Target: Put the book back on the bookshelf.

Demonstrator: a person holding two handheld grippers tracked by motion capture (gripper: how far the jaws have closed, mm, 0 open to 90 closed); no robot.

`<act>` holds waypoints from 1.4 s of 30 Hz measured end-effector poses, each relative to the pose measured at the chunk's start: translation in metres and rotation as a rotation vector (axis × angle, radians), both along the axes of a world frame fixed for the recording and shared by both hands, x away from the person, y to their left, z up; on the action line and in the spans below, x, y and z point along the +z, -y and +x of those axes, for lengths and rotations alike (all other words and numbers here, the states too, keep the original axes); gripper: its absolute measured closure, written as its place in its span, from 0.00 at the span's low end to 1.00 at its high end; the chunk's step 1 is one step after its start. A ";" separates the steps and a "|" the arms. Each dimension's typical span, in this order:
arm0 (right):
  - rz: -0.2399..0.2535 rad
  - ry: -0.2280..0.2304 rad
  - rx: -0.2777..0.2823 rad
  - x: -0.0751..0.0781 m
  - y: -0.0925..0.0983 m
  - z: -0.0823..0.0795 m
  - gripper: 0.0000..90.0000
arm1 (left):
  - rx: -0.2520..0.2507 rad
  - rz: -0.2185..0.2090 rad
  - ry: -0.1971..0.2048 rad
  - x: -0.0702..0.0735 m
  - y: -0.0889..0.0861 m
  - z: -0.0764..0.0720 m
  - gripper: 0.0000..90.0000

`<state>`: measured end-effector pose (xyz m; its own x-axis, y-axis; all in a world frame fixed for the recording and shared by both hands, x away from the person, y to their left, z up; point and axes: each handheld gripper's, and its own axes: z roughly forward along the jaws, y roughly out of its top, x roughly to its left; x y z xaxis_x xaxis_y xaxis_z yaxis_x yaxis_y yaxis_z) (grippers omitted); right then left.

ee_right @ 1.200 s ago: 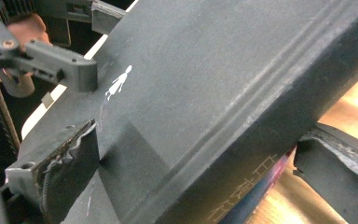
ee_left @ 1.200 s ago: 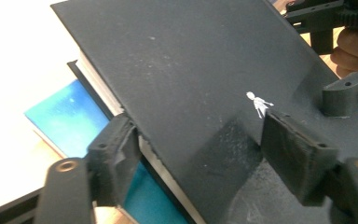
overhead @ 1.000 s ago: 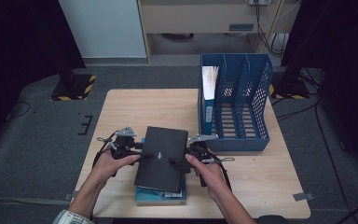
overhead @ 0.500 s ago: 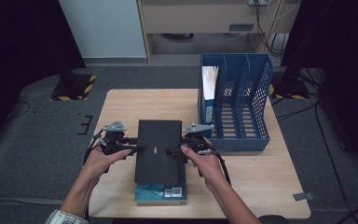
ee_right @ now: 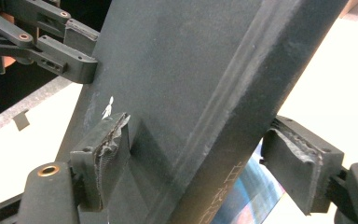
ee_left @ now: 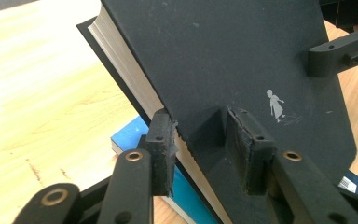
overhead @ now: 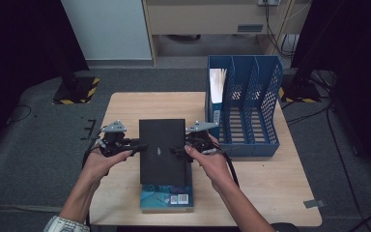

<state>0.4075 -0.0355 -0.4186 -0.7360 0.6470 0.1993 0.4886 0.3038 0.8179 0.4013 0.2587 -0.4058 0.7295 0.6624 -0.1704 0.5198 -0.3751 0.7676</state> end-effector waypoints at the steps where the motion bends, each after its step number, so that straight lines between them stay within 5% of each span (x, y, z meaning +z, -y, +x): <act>1: -0.007 0.007 0.001 0.001 0.000 0.001 0.27 | 0.003 0.001 0.004 0.002 0.000 0.000 0.71; 12: -0.030 0.068 -0.011 0.018 -0.006 0.008 0.30 | 0.015 0.018 0.040 0.014 0.001 0.003 0.79; 23: -0.031 0.084 -0.011 0.022 -0.009 0.013 0.30 | 0.029 0.030 0.053 0.018 0.000 0.005 0.81; 42: -0.054 0.111 -0.067 0.033 -0.016 0.047 0.31 | 0.059 0.102 0.096 0.032 0.010 0.034 0.83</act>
<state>0.4541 -0.0199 -0.3855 -0.7064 0.7029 0.0828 0.4168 0.3186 0.8513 0.4352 0.2490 -0.3740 0.6982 0.7152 -0.0308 0.4691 -0.4246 0.7743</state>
